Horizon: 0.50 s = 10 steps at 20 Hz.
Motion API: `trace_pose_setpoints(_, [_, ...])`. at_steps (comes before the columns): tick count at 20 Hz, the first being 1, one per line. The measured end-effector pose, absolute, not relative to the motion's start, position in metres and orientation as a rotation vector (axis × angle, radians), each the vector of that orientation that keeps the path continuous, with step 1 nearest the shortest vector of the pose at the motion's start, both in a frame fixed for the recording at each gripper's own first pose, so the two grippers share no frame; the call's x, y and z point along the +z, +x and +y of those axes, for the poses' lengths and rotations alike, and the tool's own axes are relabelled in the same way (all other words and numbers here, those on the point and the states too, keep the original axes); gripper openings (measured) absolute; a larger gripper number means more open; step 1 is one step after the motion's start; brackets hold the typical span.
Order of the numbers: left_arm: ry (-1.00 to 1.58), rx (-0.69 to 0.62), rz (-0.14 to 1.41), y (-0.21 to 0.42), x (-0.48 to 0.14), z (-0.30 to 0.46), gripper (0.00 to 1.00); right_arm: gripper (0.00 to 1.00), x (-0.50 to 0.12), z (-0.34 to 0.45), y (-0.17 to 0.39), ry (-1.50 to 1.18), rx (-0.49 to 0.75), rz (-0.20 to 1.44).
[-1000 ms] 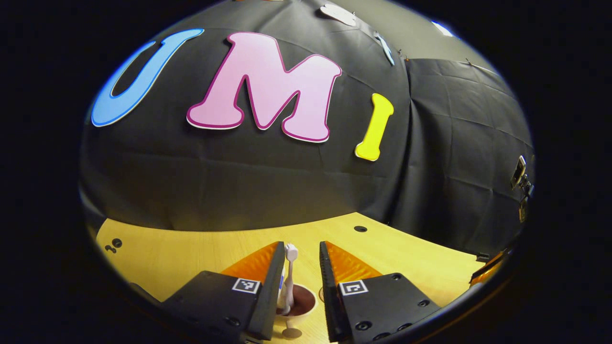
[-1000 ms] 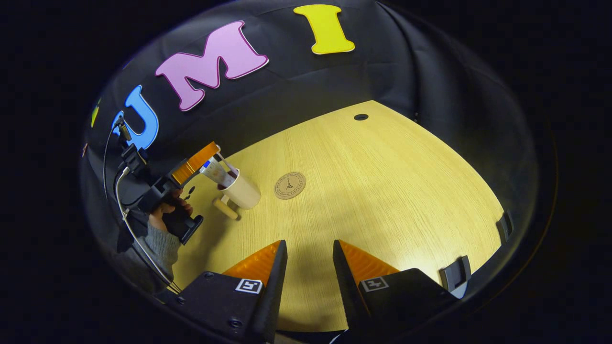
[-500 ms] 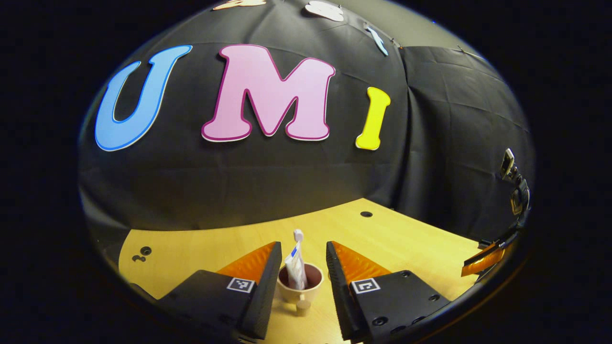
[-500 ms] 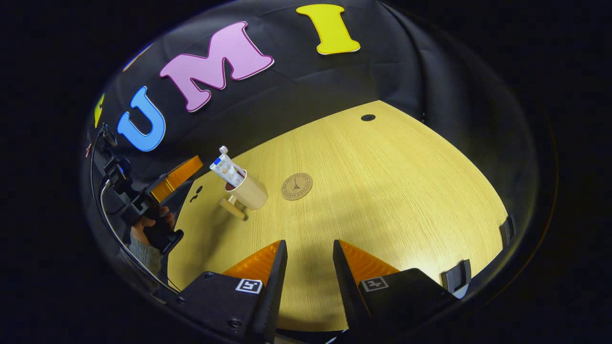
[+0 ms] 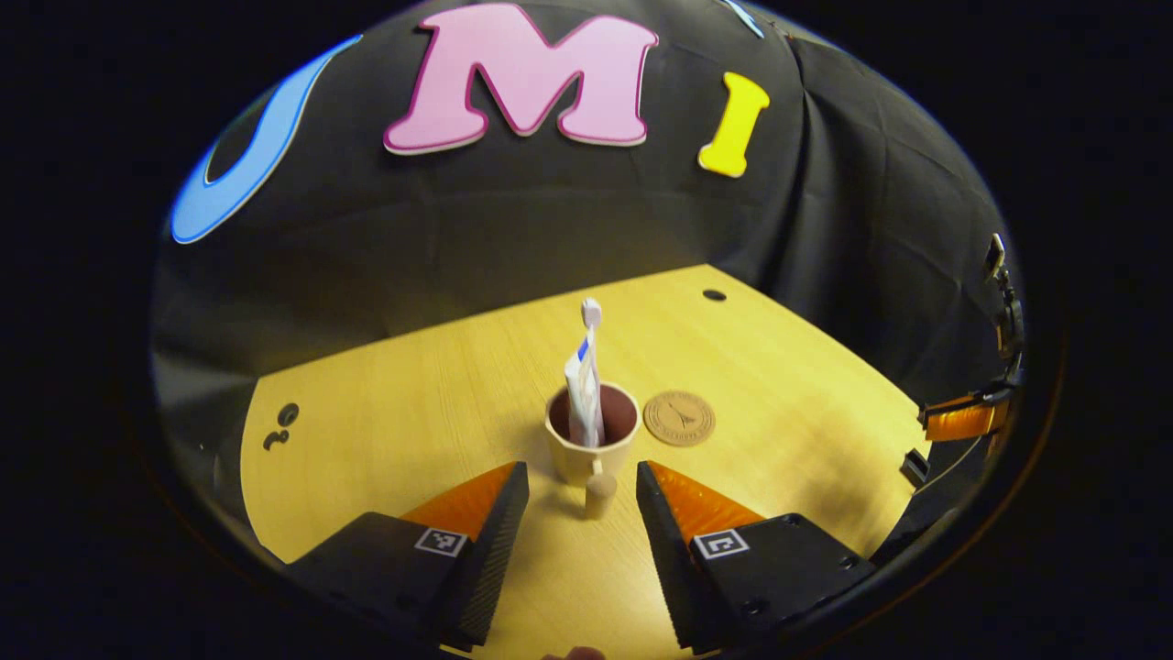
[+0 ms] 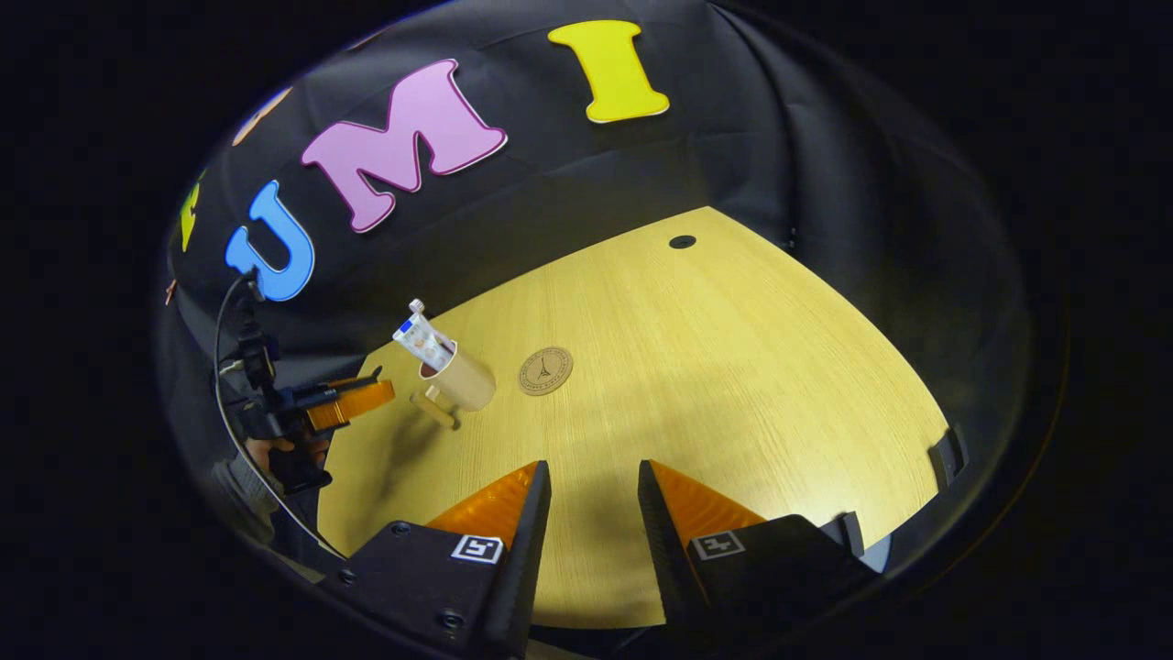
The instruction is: Put the toothbrush and toothpaste on the desktop into the cup, then pick up the cup and place it on the coaster on the desktop.
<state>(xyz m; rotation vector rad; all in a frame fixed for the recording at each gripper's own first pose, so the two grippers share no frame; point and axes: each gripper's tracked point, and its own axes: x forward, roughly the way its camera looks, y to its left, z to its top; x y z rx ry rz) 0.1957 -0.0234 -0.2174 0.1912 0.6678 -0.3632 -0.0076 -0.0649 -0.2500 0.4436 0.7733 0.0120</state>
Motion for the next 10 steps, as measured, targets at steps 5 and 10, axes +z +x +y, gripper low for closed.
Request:
trace_pose_setpoints(5, [0.24,-0.395,0.892,0.184,-0.256,-0.024,0.75,0.59,-0.253,-0.088,-0.015,0.457,-0.012,0.773])
trace_pose_setpoints(10, [0.285,-0.381,0.989,0.199,-0.288,-0.028,0.76,0.59,-0.253,-0.11,-0.02,0.477,-0.034,0.763])
